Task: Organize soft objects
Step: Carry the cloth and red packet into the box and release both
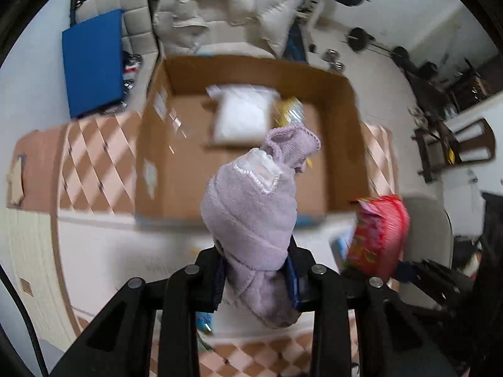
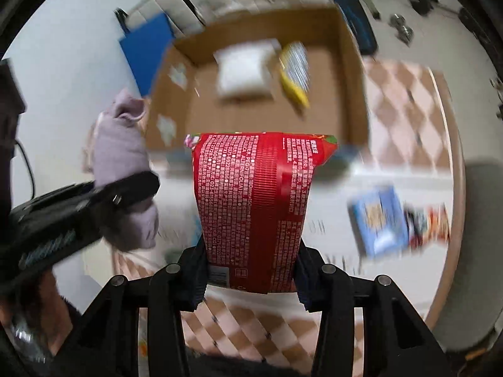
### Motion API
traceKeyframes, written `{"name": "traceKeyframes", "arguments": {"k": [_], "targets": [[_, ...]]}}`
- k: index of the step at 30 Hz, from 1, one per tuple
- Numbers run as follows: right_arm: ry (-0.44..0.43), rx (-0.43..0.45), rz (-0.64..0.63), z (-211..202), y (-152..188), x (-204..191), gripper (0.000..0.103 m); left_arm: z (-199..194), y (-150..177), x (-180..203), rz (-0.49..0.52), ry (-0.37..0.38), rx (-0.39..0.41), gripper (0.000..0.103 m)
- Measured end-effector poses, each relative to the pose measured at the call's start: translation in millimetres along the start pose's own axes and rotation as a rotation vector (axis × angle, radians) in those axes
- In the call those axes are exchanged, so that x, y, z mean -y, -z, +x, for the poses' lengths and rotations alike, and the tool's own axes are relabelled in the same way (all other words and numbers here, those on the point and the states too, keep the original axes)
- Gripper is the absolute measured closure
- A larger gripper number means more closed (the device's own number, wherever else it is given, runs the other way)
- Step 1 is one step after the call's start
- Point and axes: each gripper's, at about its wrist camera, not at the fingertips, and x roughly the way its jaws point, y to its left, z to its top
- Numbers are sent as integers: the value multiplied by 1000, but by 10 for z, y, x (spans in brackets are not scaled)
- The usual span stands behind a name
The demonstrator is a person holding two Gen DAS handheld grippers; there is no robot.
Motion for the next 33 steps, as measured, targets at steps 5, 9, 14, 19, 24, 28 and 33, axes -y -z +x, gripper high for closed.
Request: {"name": "traceKeyframes", "arguments": {"k": [5,9,14,19,24,28,33], "targets": [[-41,-3,37,458,-777,-349,56,582,-615,-322,-62,8,-158,74],[-20,-60,50,855,-1108,-468,56,959,-754,-392,-49,-66,-251,74],[1,-146,59,1496,-1118,-552,55,1403,-709,-580,-36,-109,-349,74],[-16,-180,72,1839,-1208,-545,55,1556,-673,-720,-56,-125,-366,71],[9,-198,57,1935,-1246,-565,49,1571,-638,-770,-67,-131,-346,46],[84,-179,24,1954,-1330,-588,0,1440,-601,-723,-42,-140,-292,17],[101,-136,31,1796,-1327,-529,0,1311,-561,-725,-53,-129,-248,5]]}}
